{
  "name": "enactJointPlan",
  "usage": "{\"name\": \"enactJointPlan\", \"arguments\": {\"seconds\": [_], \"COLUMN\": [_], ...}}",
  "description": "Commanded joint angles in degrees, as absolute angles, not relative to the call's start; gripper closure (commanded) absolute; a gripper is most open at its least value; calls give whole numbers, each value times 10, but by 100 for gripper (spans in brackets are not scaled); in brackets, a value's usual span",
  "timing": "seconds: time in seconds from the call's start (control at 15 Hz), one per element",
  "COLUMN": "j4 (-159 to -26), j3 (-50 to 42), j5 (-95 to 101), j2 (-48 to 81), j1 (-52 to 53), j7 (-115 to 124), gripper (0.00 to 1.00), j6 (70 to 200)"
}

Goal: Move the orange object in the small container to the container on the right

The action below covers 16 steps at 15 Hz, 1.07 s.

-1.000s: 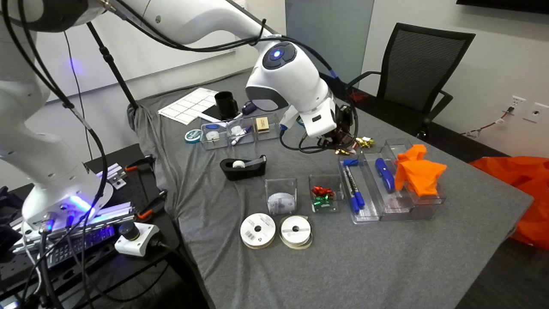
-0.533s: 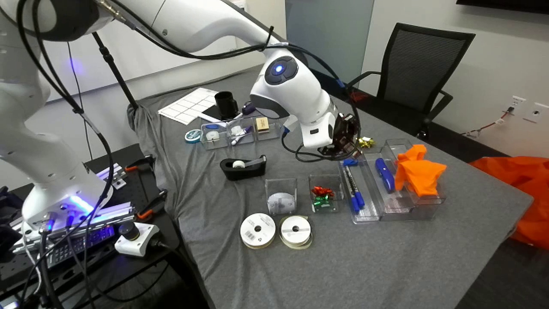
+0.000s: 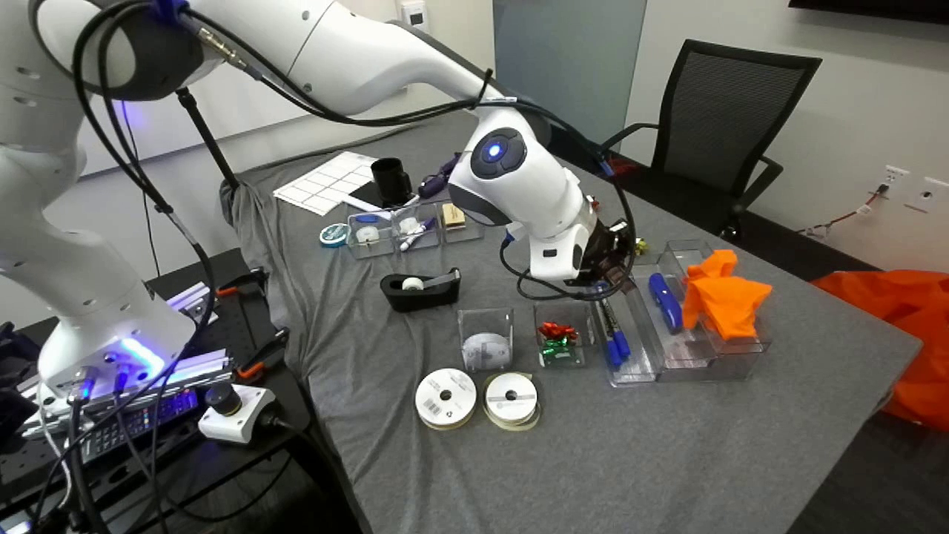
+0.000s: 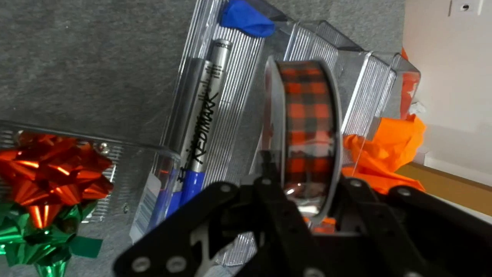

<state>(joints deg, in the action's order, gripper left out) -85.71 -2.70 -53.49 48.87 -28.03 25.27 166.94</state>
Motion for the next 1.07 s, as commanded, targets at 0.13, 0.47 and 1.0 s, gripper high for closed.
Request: {"name": "enactJointPlan", "arguments": {"seconds": [0.13, 0.47, 1.0], "j4": [-773, -733, -741], "j3": [-38, -41, -3], "j5": [-567, -563, -567], "j2": [553, 591, 580], "j1": [-275, -278, -306], "j7": [260, 261, 233], "gripper": [93, 93, 93], "j6": [1672, 1673, 1672]}}
